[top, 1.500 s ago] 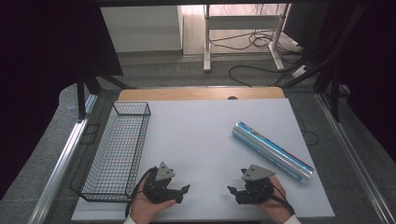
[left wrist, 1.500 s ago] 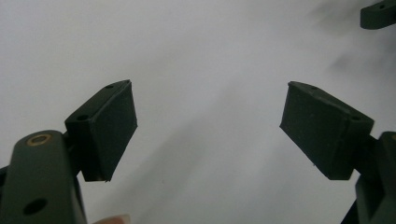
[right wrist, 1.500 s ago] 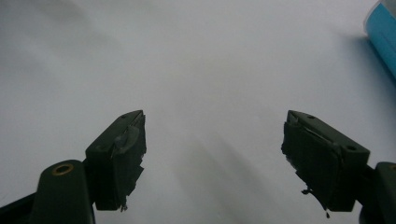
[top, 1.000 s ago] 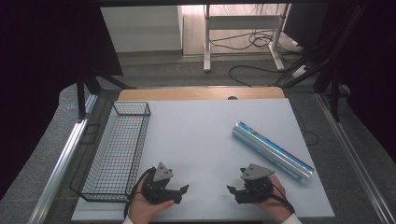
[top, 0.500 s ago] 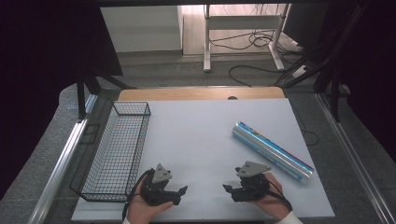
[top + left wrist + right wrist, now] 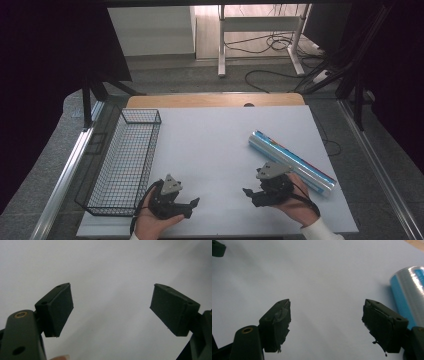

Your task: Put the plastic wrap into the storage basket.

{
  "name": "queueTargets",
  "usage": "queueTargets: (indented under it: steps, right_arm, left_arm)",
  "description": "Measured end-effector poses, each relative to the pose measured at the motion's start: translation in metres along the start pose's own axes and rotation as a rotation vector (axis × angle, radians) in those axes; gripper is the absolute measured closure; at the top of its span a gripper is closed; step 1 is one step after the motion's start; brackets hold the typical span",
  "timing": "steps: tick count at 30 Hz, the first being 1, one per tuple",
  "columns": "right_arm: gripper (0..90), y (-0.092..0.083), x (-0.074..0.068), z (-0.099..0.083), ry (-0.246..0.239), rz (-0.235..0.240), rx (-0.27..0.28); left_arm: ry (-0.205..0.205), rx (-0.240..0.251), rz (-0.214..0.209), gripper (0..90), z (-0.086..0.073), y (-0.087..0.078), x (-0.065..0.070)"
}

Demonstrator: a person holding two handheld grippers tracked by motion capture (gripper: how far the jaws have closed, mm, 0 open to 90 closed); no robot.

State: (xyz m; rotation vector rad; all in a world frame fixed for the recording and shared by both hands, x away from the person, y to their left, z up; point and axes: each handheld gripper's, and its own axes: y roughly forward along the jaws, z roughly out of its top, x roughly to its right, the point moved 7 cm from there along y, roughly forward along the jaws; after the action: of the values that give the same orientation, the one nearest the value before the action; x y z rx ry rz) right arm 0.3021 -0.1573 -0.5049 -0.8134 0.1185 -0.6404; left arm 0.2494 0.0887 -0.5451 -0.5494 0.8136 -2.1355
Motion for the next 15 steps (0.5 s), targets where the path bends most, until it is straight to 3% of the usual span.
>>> queueTargets:
  steps: [8,9,11,14,15]
  right_arm:
    - [23.0,-0.016,0.025,0.023,-0.044,-0.048,-0.006]
    - [23.0,-0.022,0.035,0.028,-0.042,-0.059,-0.011]
    - [23.0,-0.024,0.039,0.029,-0.044,-0.065,-0.015]
    - [23.0,-0.031,0.058,0.031,-0.035,-0.088,-0.044]
    - [22.7,-0.033,0.072,0.03,-0.03,-0.107,-0.072]
  left_arm:
    - [0.006,0.002,0.001,18.0,0.001,-0.002,-0.001]
    - [0.005,0.002,0.001,18.0,0.001,-0.001,-0.001]
    - [0.008,-0.001,0.0,18.0,0.001,-0.002,-0.001]
    - [0.0,0.005,0.0,18.0,0.001,-0.002,0.0]
    - [0.004,0.003,-0.001,18.0,0.001,-0.002,0.0]
